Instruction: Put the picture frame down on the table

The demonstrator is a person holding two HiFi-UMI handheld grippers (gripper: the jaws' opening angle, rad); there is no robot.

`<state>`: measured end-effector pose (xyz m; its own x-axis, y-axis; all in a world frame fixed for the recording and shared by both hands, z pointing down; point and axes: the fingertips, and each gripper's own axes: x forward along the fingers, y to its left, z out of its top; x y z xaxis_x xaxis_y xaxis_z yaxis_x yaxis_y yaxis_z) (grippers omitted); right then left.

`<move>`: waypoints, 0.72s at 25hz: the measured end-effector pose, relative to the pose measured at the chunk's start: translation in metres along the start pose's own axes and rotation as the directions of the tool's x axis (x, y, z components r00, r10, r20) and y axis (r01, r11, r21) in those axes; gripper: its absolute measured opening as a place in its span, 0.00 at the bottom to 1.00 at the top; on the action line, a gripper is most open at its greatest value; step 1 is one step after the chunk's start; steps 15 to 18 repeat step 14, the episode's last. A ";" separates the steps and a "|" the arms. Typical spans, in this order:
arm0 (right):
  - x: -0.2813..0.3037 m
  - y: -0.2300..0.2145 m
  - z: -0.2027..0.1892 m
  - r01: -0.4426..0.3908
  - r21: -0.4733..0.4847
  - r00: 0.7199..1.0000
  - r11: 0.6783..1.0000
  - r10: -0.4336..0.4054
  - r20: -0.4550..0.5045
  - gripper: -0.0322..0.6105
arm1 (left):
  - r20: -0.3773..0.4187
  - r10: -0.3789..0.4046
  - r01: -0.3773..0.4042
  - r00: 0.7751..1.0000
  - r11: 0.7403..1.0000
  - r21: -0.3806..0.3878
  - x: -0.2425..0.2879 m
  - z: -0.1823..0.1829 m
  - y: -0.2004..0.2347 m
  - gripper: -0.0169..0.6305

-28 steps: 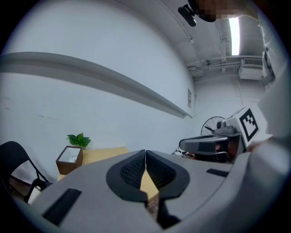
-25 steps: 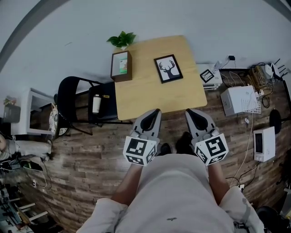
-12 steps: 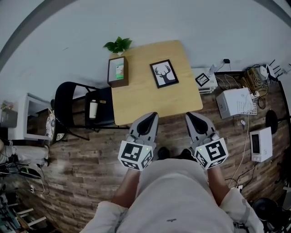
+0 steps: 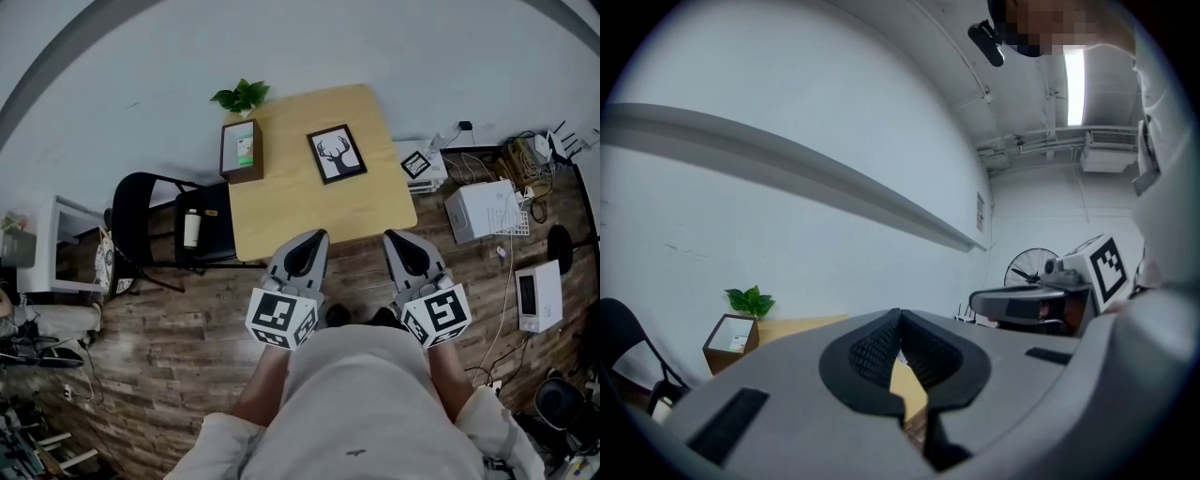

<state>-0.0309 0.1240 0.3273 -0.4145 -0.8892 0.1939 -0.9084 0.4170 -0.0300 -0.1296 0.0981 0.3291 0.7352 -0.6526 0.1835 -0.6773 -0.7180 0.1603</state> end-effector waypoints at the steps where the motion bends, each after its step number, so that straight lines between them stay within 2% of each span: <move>1: 0.000 0.000 0.000 0.001 -0.002 1.000 1.000 -0.001 -0.001 0.05 | -0.003 -0.001 0.001 1.000 1.000 0.002 0.001 -0.001 0.000 0.04; 18: 0.011 0.000 -0.003 0.000 -0.017 1.000 1.000 0.000 -0.010 0.05 | -0.011 -0.005 0.006 1.000 1.000 0.018 0.007 -0.001 0.009 0.04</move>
